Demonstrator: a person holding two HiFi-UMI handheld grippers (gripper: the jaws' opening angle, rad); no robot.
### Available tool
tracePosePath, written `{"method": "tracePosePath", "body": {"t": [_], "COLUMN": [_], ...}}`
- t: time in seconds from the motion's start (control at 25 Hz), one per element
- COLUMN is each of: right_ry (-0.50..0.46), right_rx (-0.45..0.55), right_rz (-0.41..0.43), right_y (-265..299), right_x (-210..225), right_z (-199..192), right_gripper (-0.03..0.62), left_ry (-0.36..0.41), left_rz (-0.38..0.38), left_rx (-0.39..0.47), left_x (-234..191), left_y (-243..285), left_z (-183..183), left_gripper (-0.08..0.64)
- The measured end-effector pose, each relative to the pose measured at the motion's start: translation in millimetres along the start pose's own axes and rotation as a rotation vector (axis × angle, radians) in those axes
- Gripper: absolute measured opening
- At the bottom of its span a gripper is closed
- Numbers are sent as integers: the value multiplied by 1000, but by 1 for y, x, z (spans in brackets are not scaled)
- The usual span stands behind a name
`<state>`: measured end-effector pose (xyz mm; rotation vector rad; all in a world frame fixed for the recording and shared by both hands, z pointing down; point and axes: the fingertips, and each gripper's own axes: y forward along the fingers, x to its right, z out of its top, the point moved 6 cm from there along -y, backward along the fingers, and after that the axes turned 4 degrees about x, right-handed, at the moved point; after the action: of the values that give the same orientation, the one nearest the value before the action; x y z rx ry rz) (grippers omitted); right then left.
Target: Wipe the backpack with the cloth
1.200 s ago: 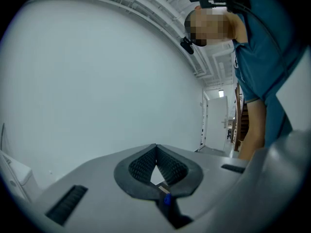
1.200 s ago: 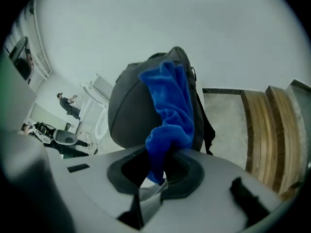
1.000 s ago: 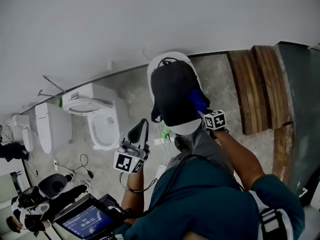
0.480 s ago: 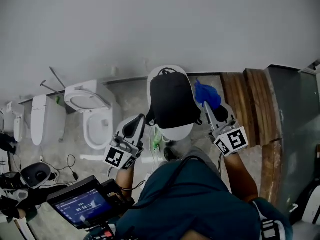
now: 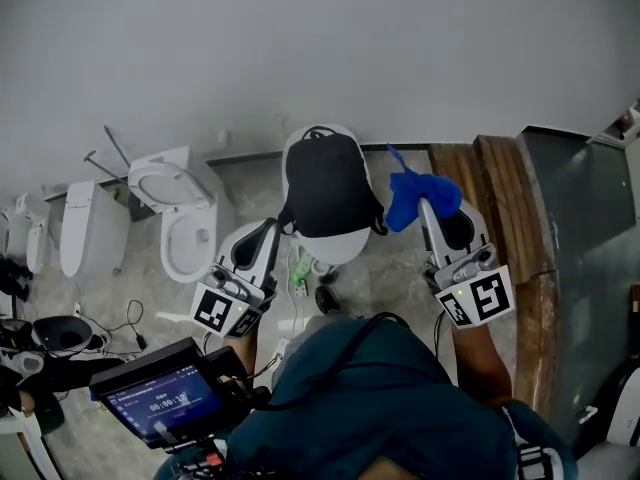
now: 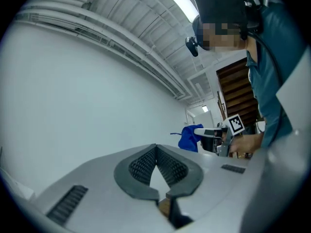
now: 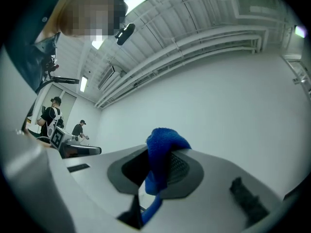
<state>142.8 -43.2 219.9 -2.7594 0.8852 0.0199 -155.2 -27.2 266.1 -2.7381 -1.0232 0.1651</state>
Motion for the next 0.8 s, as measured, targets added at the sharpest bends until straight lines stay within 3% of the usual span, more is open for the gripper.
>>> {"method": "tracePosePath", "body": {"t": [0.12,0.24,0.4,0.52,0.64,0.8], "right_ry": [-4,-2,23,48,63,89], "right_rx": [11,-16,-64,-58,-52,-50], "right_rz": [-16,-4,26,46,77,119], "right_y": [-84,-137,-155,-218,-263,-280], "right_x": [-12,-22,-24,-45,-65,-94], "right_z": [16,23,31,45,59,74], "right_gripper": [51,52,51,52,51,52], "left_ry": [20,-39,-22,20,39,73], "left_rz": [-24,-27,-28,-19,14,55], "left_rx": [-1,16,-32,-39,-9,8], "left_x": [81,142,166,221,263,285], "left_y": [-23,-40,-48,-84,-113,-147], "left_z": [3,5,-3,3,22,55], "left_gripper": [4,4,5,5,5,4]}}
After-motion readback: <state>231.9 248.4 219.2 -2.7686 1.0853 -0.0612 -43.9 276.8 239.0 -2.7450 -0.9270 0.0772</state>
